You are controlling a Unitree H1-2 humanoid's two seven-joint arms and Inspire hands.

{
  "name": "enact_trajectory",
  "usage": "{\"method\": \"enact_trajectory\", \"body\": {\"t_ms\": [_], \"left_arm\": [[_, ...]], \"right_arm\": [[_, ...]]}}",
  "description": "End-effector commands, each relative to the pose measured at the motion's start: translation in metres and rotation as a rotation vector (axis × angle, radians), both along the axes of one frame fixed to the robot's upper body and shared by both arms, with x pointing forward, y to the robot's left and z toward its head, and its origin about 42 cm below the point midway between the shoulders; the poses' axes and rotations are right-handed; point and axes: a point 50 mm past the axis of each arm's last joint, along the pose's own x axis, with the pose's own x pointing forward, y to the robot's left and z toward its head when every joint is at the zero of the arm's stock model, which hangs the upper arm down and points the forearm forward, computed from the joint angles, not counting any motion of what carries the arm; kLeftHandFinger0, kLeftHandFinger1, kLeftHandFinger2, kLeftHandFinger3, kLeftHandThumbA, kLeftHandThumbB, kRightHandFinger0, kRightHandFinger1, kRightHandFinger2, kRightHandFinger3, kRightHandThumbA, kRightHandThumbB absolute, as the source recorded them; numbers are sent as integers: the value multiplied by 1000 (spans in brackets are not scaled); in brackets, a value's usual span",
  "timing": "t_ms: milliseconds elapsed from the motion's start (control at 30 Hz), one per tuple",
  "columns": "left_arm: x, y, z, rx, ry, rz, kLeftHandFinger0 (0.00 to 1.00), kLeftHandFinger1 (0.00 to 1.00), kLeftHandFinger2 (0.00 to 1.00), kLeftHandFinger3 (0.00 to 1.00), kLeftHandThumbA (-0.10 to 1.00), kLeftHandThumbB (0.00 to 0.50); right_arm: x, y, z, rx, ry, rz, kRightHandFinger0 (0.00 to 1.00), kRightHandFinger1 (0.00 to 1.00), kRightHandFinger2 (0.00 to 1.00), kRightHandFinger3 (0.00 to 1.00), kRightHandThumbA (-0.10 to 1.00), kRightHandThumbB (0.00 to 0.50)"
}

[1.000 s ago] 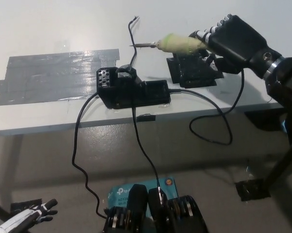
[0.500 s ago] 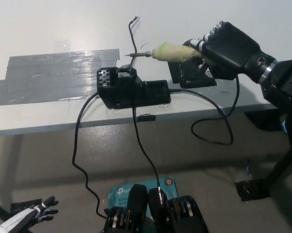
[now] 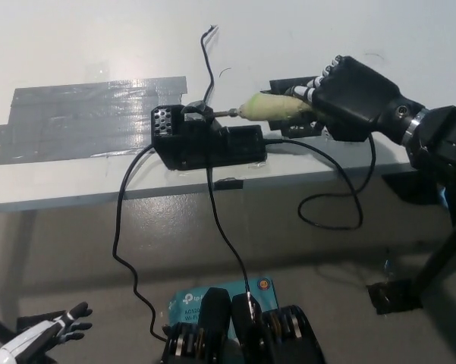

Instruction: The robot uses its right hand to grab and lift the soldering gun kept on the middle of the table and puts it in its base

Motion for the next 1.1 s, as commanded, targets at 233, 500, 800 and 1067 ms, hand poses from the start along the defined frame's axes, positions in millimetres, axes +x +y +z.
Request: {"method": "enact_trajectory", "body": {"t_ms": [233,500,800,1067], "left_arm": [[8,3,20,56,-39,-40,1000,1000,1000,1000,1000,252],[8,-2,19,44,-38,-53,1000,1000,1000,1000,1000,252],[12,-3,18,34,-24,-43,1000,1000,1000,1000,997,263],[15,-10,22,45,-41,-67,1000,1000,1000,1000,1000,269]], "right_arm": [[8,-4,30,-7,-81,8,0,0,191,228,-100,123],[11,14,38,-41,-92,40,0,0,217,297,-100,114],[18,43,66,-61,-107,73,0,0,0,246,-100,140],[20,48,58,-154,-132,115,0,0,152,369,-100,322]]}}
